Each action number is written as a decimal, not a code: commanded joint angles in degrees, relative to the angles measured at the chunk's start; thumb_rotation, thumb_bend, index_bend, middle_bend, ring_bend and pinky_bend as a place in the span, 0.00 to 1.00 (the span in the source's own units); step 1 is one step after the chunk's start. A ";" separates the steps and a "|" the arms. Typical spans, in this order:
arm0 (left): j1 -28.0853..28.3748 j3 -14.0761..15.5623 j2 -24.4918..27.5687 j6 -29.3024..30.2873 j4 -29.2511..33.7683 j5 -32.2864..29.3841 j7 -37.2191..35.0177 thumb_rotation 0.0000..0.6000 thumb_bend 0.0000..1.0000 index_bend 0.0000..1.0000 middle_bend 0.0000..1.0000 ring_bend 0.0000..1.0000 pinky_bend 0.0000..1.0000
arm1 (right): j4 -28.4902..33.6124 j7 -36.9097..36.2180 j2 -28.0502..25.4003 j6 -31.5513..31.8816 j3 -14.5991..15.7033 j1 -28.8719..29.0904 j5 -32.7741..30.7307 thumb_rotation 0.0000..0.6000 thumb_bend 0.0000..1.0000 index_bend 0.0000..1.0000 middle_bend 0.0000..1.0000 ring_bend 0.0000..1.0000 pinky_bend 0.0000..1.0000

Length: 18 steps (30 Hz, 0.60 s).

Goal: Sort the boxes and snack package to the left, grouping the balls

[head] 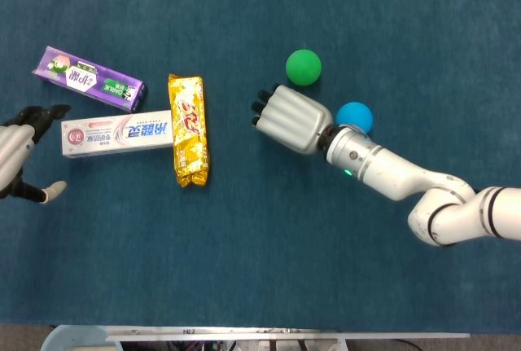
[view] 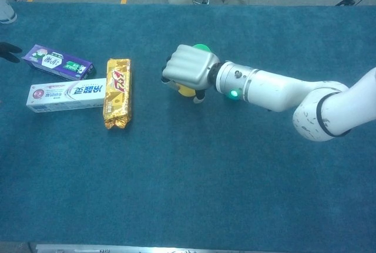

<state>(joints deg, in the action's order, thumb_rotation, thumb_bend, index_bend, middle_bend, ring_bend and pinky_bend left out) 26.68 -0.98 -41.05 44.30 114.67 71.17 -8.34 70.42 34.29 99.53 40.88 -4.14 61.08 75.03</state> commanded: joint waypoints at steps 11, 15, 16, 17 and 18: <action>0.19 -0.02 -0.04 -0.33 -0.15 -0.18 -0.02 1.00 0.27 0.00 0.12 0.00 0.14 | 0.30 1.59 -1.44 0.48 -0.25 -0.74 -1.48 1.00 0.02 0.49 0.40 0.31 0.51; 0.35 -0.11 -0.29 -0.44 -0.24 -0.22 0.00 1.00 0.27 0.00 0.12 0.00 0.14 | 1.67 2.25 -3.06 0.66 0.37 -1.56 -2.19 1.00 0.02 0.49 0.40 0.31 0.51; 0.38 -0.12 -0.33 -0.49 -0.27 -0.23 0.00 1.00 0.27 0.00 0.12 0.00 0.14 | 1.93 2.37 -3.41 0.78 0.51 -1.77 -2.30 1.00 0.02 0.49 0.40 0.31 0.51; 0.43 -0.12 -0.38 -0.56 -0.31 -0.24 0.03 1.00 0.27 0.00 0.12 0.00 0.14 | 2.20 2.46 -3.75 0.91 0.63 -1.98 -2.41 1.00 0.02 0.49 0.40 0.31 0.51; 0.48 -0.11 -0.42 -0.62 -0.33 -0.24 0.09 1.00 0.27 0.00 0.12 0.00 0.14 | 2.50 2.48 -4.07 1.06 0.73 -2.19 -2.51 1.00 0.02 0.49 0.40 0.31 0.51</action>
<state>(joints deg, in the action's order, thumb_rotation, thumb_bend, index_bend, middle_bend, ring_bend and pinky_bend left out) 27.15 -1.09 -41.47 43.68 114.34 70.93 -8.25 72.70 36.67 95.68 41.79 -3.56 59.09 72.67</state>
